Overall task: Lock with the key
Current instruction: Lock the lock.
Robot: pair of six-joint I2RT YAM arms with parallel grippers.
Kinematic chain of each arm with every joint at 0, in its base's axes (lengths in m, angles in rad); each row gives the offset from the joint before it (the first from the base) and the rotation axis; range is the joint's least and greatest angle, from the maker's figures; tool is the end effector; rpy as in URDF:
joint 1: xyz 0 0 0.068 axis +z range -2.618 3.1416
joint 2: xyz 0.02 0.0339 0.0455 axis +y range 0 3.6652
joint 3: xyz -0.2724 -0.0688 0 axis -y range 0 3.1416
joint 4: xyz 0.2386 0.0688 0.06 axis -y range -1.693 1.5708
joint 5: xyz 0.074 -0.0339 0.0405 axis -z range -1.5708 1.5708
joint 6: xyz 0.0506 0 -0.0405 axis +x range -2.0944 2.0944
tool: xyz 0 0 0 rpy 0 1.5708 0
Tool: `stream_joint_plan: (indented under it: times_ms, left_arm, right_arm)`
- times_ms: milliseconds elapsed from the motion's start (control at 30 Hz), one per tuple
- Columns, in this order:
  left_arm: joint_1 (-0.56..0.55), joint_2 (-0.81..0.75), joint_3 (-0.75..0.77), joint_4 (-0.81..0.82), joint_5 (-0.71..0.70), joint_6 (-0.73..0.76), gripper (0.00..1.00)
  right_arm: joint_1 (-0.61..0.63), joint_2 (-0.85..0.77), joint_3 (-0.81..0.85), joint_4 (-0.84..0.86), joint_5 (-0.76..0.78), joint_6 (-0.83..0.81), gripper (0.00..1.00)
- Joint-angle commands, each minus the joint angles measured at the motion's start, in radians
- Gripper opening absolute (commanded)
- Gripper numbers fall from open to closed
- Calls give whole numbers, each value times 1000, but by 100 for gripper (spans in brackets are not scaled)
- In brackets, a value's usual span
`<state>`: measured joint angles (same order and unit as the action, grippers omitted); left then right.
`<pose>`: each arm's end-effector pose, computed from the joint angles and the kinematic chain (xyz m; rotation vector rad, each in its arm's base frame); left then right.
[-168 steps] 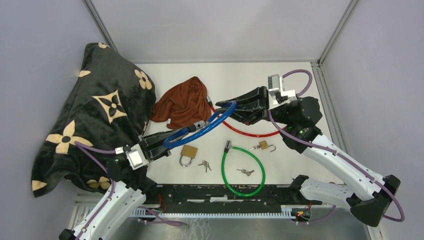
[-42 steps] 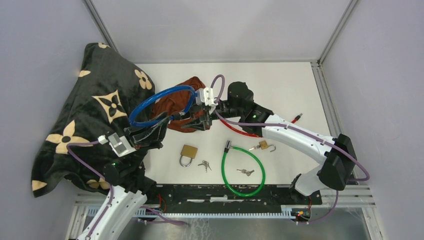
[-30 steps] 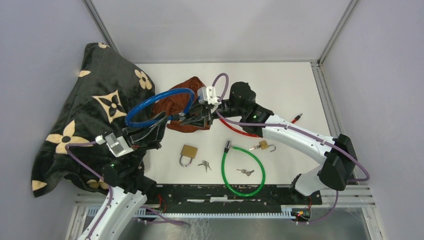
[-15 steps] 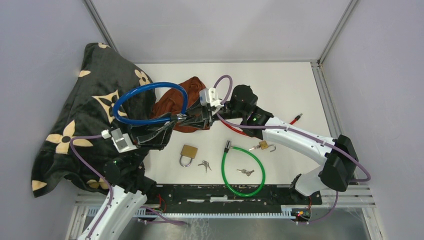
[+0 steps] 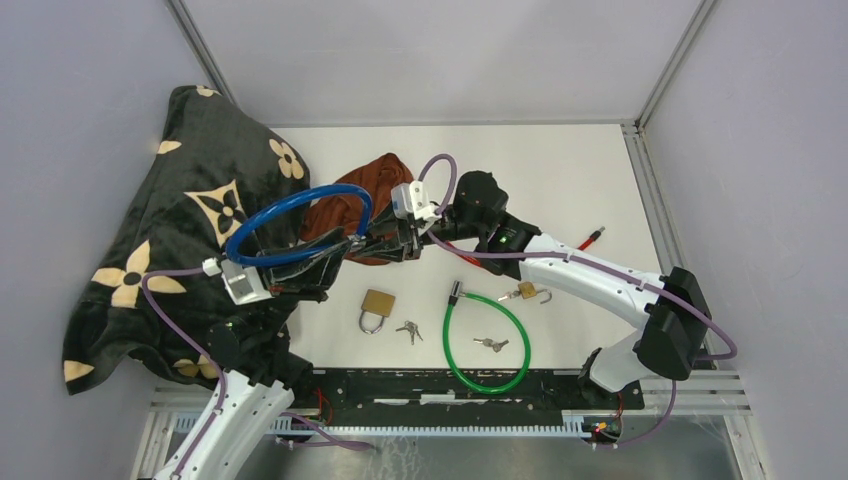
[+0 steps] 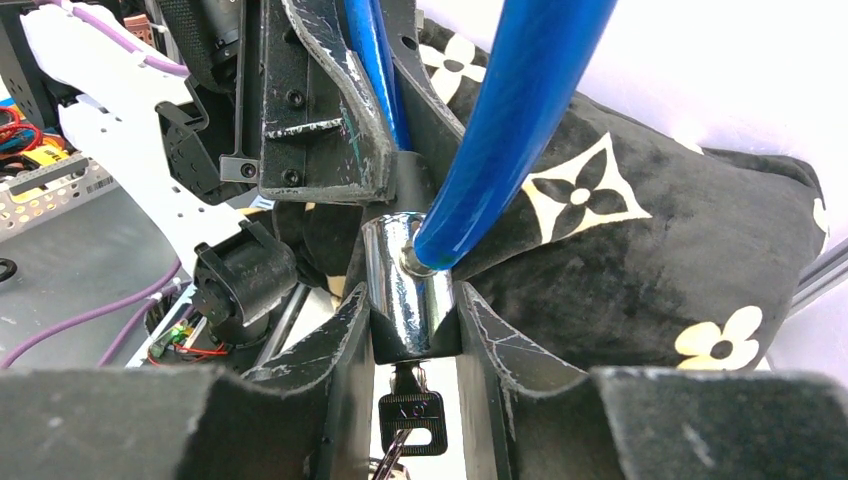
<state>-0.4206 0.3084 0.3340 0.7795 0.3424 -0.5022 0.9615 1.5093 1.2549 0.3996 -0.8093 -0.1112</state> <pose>0.0677 -0.0489 0.3500 0.3076 0.8057 -0.9987 0.1743 0.3138 0.3992 -1.3461 0.8712 1.2461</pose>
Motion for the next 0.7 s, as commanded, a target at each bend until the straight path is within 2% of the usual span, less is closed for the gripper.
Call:
stream_joint_plan:
  times_ms: [0, 167, 233, 300, 400, 533, 667]
  left_arm:
    - [3, -12, -7, 31, 20, 37, 2]
    - [3, -26, -1, 62, -29, 61, 2]
    - [4, -31, 3, 60, -41, 62, 2]
    - [4, -35, 3, 56, -43, 61, 2]
    - [4, -38, 3, 55, -38, 63, 2]
    - [4, -39, -1, 52, -32, 63, 2]
    - [4, -40, -4, 52, -30, 68, 2]
  right_arm:
    - [11, -18, 57, 11, 6, -35, 16]
    - [2, -71, 7, -76, -8, -111, 64]
    - [-11, -99, -21, -102, -22, -126, 75]
    - [-30, -127, -50, -119, -35, -124, 82]
    - [-70, -157, -90, -124, -83, -88, 84]
    - [-111, -150, -112, -22, -104, 63, 74]
    - [-112, -95, -57, 18, -132, 162, 62]
